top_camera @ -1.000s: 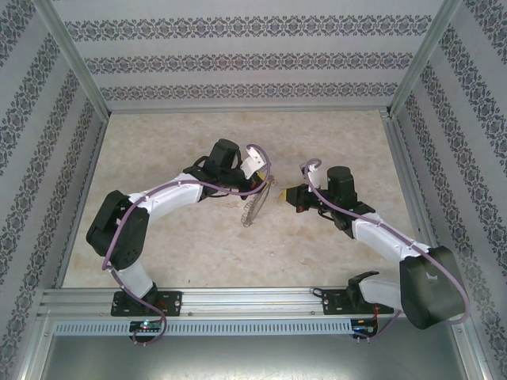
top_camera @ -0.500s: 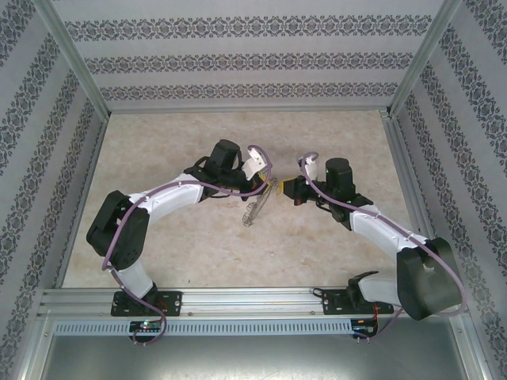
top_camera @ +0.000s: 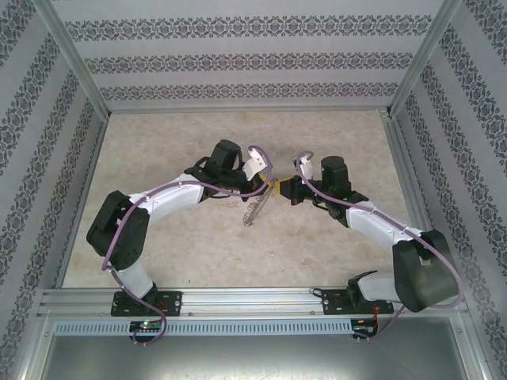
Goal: Put the keys on the keyring
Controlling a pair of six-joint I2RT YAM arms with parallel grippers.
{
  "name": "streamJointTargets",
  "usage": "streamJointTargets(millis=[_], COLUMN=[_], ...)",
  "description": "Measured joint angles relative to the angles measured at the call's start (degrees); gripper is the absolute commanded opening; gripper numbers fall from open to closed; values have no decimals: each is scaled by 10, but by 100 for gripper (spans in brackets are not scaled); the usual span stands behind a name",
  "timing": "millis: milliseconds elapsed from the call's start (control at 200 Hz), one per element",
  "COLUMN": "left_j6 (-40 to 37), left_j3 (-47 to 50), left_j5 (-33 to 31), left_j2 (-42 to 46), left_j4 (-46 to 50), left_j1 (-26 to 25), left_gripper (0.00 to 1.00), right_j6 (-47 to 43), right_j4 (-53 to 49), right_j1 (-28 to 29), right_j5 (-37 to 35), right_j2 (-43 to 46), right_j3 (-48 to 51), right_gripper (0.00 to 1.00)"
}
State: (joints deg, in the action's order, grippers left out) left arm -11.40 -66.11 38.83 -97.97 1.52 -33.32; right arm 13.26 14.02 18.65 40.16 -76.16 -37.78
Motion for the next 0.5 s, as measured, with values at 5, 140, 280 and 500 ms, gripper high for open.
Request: streamJointTargets(millis=[5,140,280,500], left_j6=[0,0,0,0], left_j3=[0,0,0,0], left_j5=[0,0,0,0], left_j2=[0,0,1,16], left_j4=[0,0,0,0], left_j1=[0,0,0,0], left_gripper=[0,0,0,0], right_j6=[0,0,0,1], right_j4=[0,5,6,16], right_j1=[0,0,0,-1], right_j5=[0,-2,-2,-8], right_j2=[-1,-7,-12,-14], right_j3=[0,0,-6,-10], right_gripper=[0,0,0,0])
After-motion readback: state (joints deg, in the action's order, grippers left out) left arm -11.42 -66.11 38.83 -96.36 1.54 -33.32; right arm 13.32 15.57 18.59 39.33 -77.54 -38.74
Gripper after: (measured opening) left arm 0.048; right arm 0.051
